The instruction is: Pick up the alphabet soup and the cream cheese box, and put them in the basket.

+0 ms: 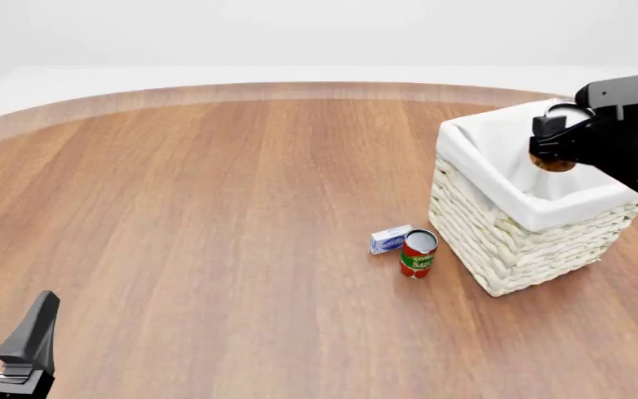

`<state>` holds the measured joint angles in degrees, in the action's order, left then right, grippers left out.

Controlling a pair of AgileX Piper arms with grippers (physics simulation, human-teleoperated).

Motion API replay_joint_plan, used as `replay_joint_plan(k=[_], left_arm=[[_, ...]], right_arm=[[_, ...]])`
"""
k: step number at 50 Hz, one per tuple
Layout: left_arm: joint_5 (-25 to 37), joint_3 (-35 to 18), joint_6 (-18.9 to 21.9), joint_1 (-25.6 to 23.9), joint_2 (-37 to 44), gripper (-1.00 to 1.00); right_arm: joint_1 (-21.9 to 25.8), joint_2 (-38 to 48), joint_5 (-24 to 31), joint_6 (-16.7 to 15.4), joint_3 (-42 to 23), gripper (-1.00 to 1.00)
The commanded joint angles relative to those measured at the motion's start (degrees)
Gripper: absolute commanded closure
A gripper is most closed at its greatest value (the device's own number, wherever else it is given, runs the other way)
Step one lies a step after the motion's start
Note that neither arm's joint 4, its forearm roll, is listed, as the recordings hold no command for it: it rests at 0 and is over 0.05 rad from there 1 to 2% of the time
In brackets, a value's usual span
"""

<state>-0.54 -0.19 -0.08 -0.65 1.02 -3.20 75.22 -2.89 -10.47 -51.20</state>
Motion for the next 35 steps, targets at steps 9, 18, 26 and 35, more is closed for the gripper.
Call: replay_joint_plan(k=[9,18,26,35], left_arm=[[-0.01,0.01,0.0,-0.04,-0.02,-1.0],[0.0,0.01,0.02,-0.04,-0.02,-1.0],[0.0,0.01,0.0,-0.03,-0.02,-1.0],[0.01,0.01,0.01,-0.03,-0.04,-1.0]], right_arm=[[-0.43,2.62,-2.63,2.79,-0.82,1.0],[-0.73,3.96,-3.1,2.66,-1.34,1.0],[-0.77,5.27,-3.48,2.58,-1.72,1.0],[-1.01,6.82,-3.78,2.45,-2.56,1.0]])
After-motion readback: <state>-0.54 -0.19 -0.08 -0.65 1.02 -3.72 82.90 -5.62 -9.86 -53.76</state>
